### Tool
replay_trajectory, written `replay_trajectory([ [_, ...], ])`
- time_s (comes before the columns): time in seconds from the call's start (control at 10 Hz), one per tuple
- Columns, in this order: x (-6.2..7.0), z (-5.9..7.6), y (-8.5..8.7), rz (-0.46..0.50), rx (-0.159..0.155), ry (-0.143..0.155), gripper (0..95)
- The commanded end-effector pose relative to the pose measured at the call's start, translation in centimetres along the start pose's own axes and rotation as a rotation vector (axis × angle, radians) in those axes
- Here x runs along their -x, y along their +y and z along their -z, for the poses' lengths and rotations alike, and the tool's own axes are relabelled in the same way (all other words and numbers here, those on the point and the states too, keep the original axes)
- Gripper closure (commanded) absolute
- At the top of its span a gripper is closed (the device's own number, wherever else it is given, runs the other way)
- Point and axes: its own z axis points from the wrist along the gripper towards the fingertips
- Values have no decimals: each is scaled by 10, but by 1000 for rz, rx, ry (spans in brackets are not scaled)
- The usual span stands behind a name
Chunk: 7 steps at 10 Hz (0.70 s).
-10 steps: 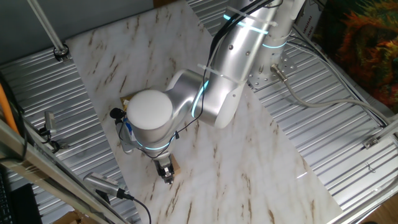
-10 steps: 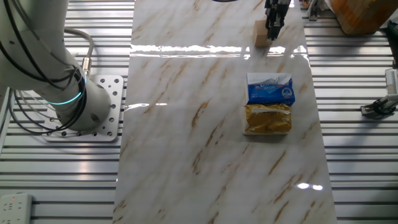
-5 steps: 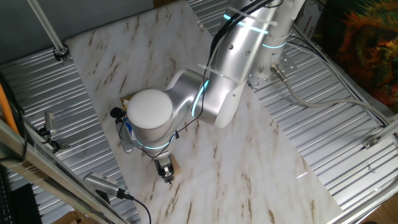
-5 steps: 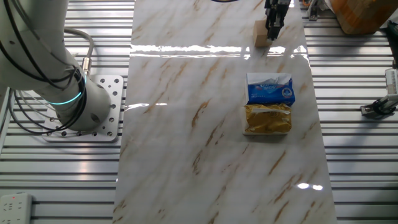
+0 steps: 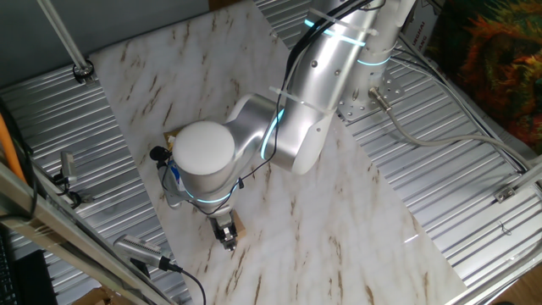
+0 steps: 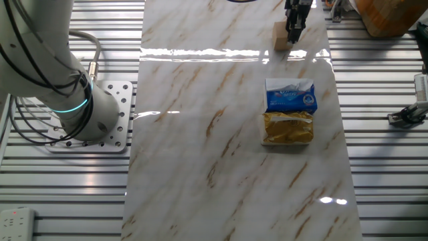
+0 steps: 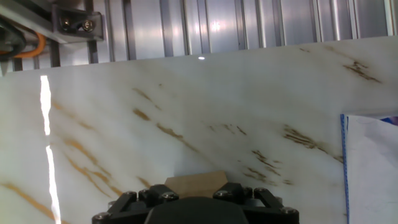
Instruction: Pick up the small block on the left and move it to the right
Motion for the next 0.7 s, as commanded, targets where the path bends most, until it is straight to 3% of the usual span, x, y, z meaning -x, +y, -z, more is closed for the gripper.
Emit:
replay_trajectory([
  [0.1, 0, 0, 0, 5, 2, -1, 760],
  [0.2, 0, 0, 0, 6, 3, -2, 760],
  [0.3, 0, 0, 0, 6, 3, -1, 570],
  [0.4, 0, 0, 0, 11, 6, -2, 570],
  [0.5, 0, 0, 0, 14, 12, -1, 380],
  [0.6, 0, 0, 0, 17, 19, -2, 0],
  [0.7, 0, 0, 0, 19, 18, -3, 0],
])
